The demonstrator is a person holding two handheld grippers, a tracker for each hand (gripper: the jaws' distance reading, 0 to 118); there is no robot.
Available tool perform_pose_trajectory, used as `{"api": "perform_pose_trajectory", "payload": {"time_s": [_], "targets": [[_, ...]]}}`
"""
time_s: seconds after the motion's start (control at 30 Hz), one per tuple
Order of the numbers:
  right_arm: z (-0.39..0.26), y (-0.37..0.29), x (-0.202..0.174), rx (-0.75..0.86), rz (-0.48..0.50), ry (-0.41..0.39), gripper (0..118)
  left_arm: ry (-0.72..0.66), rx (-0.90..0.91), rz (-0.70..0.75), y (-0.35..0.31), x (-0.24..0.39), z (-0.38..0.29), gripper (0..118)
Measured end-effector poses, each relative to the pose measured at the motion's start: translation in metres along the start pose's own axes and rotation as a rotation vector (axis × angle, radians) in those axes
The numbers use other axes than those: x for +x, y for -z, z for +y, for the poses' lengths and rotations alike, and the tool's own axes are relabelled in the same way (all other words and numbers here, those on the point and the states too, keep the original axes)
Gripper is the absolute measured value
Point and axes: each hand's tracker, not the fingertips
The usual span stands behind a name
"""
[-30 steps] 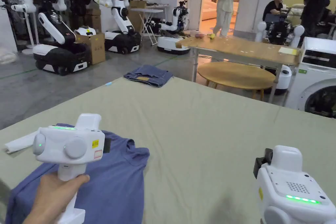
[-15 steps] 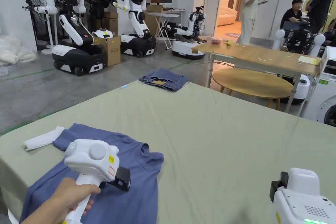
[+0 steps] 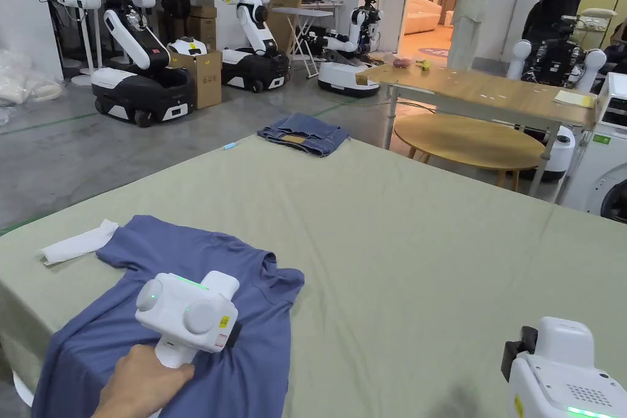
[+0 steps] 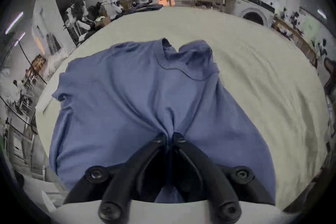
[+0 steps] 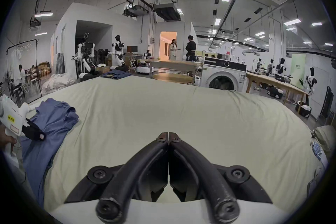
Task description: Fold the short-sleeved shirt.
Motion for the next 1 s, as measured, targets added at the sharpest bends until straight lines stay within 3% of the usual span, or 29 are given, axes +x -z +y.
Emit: {"api": "perform_pose_trajectory", "payload": {"time_s": [0.13,0.43,0.67,0.83,1.0], "targets": [[0.002,-0.009,0.003,0.018,0.0,-0.001,0,-0.087,0.151,-0.05,-0.036,-0.011,0.01,0],[0.011,-0.016,0.034,0.053,-0.032,0.043,0,-0.071,0.474,-0.143,-0.137,0.001,0.087,0],[0.025,-0.041,0.08,0.101,-0.111,0.076,0,0.037,0.622,-0.393,-0.22,0.091,0.156,0],[0.029,-0.07,0.12,0.113,-0.191,0.103,0,0.154,0.611,-0.545,-0.215,0.174,0.194,0],[0.021,-0.104,0.169,0.121,-0.302,0.136,0,0.286,0.55,-0.699,-0.209,0.3,0.194,0]]}}
